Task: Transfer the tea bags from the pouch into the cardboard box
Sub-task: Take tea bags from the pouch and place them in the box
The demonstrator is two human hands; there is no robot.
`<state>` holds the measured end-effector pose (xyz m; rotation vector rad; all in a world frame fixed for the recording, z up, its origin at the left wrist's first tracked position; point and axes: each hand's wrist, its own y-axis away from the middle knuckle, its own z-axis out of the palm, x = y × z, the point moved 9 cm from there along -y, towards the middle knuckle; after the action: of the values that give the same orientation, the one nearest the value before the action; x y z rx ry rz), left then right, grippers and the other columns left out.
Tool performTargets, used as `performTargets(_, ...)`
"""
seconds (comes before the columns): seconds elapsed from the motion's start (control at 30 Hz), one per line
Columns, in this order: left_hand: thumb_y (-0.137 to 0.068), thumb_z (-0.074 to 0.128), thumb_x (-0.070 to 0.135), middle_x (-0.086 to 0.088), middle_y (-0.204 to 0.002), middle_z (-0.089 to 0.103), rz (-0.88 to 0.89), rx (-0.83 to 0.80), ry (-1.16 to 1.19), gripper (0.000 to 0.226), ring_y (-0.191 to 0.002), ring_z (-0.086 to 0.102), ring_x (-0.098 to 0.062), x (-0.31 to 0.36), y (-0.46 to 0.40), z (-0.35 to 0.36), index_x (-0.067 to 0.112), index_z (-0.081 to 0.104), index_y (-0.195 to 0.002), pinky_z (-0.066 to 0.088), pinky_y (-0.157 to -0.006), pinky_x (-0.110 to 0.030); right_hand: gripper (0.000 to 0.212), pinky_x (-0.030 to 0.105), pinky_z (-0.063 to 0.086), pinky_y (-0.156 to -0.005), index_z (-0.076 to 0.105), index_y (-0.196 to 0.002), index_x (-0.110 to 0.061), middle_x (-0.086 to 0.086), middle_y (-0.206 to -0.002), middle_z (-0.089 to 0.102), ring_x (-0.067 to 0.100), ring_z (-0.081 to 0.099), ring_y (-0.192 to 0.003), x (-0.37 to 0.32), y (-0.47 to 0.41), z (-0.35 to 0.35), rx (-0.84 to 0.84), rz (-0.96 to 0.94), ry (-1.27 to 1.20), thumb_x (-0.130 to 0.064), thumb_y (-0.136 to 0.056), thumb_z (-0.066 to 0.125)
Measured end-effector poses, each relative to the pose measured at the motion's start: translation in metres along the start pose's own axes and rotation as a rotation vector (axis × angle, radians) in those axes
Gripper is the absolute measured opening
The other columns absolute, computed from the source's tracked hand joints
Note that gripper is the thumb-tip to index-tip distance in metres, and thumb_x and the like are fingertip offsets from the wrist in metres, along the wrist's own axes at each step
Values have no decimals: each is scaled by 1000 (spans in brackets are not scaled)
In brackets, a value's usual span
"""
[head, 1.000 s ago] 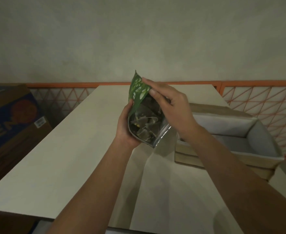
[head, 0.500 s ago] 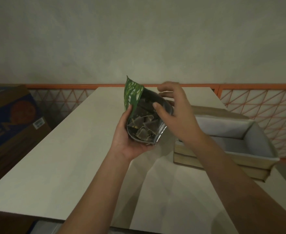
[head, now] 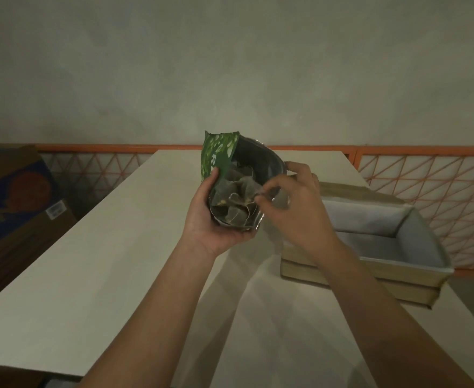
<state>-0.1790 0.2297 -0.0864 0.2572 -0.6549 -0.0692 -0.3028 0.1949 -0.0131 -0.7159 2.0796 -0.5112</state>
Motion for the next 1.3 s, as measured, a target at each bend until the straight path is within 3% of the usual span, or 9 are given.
performTargets(0.1, -84, 65, 60, -14, -132, 67, 18, 1, 31, 60, -119, 61, -32, 0, -4, 5, 18, 70, -126, 50, -91, -41, 10, 20, 44, -94, 64, -85, -18, 1, -118, 52, 15, 53, -112, 7, -6, -19, 55, 36, -192, -18, -82, 73)
performTargets(0.27, -81, 68, 59, -13, -131, 67, 37, 23, 54, 62, -128, 56, -32, -2, -4, 12, 19, 69, -129, 47, -95, -42, 13, 21, 52, -70, 58, -83, -15, 2, -98, 67, 18, 65, -83, 21, -12, -32, 47, 142, -341, -20, -87, 70)
performTargets(0.43, -79, 72, 56, -14, -129, 68, 50, 21, 50, 60, -120, 61, -34, 0, -13, 15, 19, 70, -127, 49, -97, -43, 23, 52, 57, -77, 53, -78, -30, 20, -90, 64, 31, 66, -77, 30, -24, -52, 116, 164, -560, -16, -86, 68)
performTargets(0.53, -80, 72, 51, -15, -127, 69, 35, 9, 31, 56, -118, 62, -35, -4, -22, 15, 18, 70, -125, 52, -90, -42, 26, 41, 58, -71, 46, -89, -20, 34, -102, 59, 25, 66, -67, 29, -31, -73, 196, 141, -692, 0, -89, 62)
performTargets(0.7, -77, 72, 43, -12, -124, 71, 37, -11, 7, 48, -104, 66, -32, -6, -38, 15, 17, 72, -117, 53, -78, -37, 20, 39, 60, -75, 49, -101, -16, 23, -107, 64, 27, 71, -77, 36, -40, -91, 238, 168, -746, -2, -92, 59)
performTargets(0.87, -76, 72, 42, -12, -118, 71, 92, -46, 47, 44, -96, 66, -31, -7, -49, 17, 14, 74, -110, 49, -75, -34, 16, 33, 60, -66, 54, -107, -4, 19, -105, 65, 22, 71, -70, 41, -52, -82, 96, 199, -674, -2, -92, 58)
performTargets(1.03, -83, 65, 46, -12, -120, 70, 150, -84, 80, 38, -98, 66, -30, -2, -58, 18, 14, 81, -95, 45, -82, -36, 8, 20, 53, -57, 63, -93, -10, 10, -87, 71, 15, 64, -66, 55, -54, -75, -37, 235, -458, -15, -89, 67)
performTargets(1.2, -82, 66, 46, -13, -123, 69, 188, -105, 158, 43, -101, 66, -31, -3, -59, 14, 15, 76, -110, 48, -85, -37, 15, 18, 42, -63, 68, -85, -19, -9, -84, 69, 6, 64, -79, 76, -37, -39, -372, 295, -13, -33, -83, 72)
performTargets(1.3, -81, 67, 47, -11, -122, 69, 181, -104, 172, 42, -104, 65, -30, -4, -63, 16, 16, 77, -108, 49, -84, -37, 10, 13, 35, -64, 65, -83, -28, -13, -94, 58, 2, 57, -86, 80, -33, -33, -308, 272, 56, -36, -84, 71)
